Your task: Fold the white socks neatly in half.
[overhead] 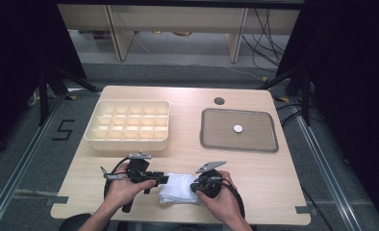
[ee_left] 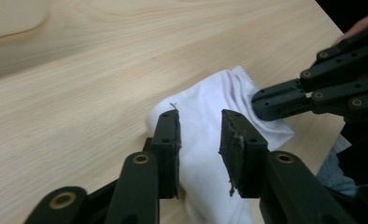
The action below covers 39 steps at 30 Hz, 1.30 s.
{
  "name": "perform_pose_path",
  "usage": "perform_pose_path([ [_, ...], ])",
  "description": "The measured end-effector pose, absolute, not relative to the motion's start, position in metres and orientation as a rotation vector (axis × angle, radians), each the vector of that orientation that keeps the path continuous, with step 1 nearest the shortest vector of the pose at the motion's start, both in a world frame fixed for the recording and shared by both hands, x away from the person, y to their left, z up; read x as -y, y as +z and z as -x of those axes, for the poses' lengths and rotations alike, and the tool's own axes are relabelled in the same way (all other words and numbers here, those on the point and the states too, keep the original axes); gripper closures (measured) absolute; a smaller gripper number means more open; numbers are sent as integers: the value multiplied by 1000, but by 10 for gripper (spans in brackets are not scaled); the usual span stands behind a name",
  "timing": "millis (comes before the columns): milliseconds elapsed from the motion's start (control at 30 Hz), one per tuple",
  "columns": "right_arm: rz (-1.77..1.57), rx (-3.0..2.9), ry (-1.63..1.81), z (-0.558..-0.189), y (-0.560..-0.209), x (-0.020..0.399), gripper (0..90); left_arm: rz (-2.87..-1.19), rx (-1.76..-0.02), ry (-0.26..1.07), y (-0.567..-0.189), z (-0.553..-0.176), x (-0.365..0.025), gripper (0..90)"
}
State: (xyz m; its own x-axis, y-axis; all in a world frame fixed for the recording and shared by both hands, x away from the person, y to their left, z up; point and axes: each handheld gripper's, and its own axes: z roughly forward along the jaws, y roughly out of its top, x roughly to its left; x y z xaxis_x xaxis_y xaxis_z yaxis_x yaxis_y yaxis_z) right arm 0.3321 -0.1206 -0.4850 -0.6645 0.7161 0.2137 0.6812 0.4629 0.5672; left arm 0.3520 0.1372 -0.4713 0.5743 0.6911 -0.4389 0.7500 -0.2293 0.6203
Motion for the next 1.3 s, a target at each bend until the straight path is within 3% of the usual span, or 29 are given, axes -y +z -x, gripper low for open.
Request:
perform_pose_path([
  [233, -1248, -2635, 993, -333, -487, 121, 892, -1983, -1234, -179, -485, -355, -142, 539],
  [533, -1251, -2629, 1023, -334, -490, 123, 899, -2017, -1243, -331, -498, -359, -135, 553],
  [1000, -1268, -2613, 1031, -333, -492, 123, 900, -1976, -1281, -423, -504, -365, -133, 789],
  [1300, -1260, -2622, 1028, -334, -491, 122, 900, -1930, -1258, -419, -492, -361, -130, 807],
])
